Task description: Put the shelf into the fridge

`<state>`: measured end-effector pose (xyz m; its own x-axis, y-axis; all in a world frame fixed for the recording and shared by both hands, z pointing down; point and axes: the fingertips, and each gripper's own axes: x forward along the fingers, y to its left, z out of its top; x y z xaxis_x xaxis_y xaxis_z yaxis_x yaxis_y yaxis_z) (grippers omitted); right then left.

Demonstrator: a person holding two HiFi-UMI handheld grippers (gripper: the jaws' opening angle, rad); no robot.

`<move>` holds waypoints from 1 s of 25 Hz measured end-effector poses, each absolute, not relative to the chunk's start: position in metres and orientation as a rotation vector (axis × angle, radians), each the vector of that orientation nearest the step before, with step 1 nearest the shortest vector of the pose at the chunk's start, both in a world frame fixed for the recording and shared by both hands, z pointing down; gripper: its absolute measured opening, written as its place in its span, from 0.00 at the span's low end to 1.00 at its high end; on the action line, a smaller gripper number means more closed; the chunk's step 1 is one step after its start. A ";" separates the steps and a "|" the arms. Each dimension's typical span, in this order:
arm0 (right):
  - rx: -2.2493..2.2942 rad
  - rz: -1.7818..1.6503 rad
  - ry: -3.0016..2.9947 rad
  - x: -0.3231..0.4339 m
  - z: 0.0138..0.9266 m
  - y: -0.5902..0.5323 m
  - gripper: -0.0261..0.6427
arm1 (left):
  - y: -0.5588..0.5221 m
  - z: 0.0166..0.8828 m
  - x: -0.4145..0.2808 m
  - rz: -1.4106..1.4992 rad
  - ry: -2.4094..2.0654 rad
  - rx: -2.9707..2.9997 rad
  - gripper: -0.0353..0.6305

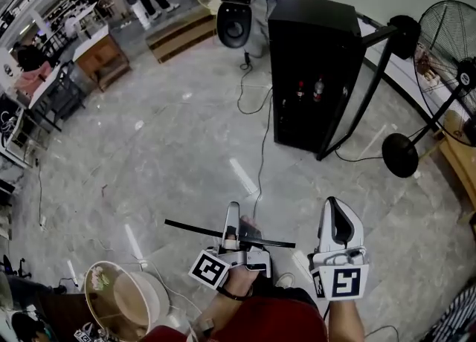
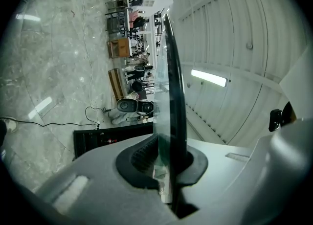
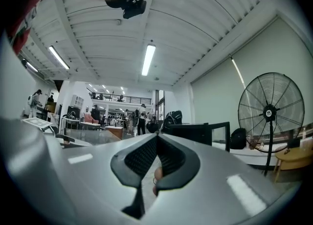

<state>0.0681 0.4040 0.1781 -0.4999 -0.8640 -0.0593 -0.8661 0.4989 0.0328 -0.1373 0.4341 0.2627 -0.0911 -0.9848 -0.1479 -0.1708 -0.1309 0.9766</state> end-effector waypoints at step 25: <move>-1.800 0.153 2.581 -0.034 0.163 0.209 0.03 | 0.212 0.269 -0.233 -1.259 -1.123 1.406 0.09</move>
<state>-0.0345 0.2092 0.1629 -0.3472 -0.9365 -0.0484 -0.9357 0.3425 0.0849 -0.2329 0.2116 0.2688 0.0641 -0.9838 -0.1676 -0.0543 -0.1711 0.9838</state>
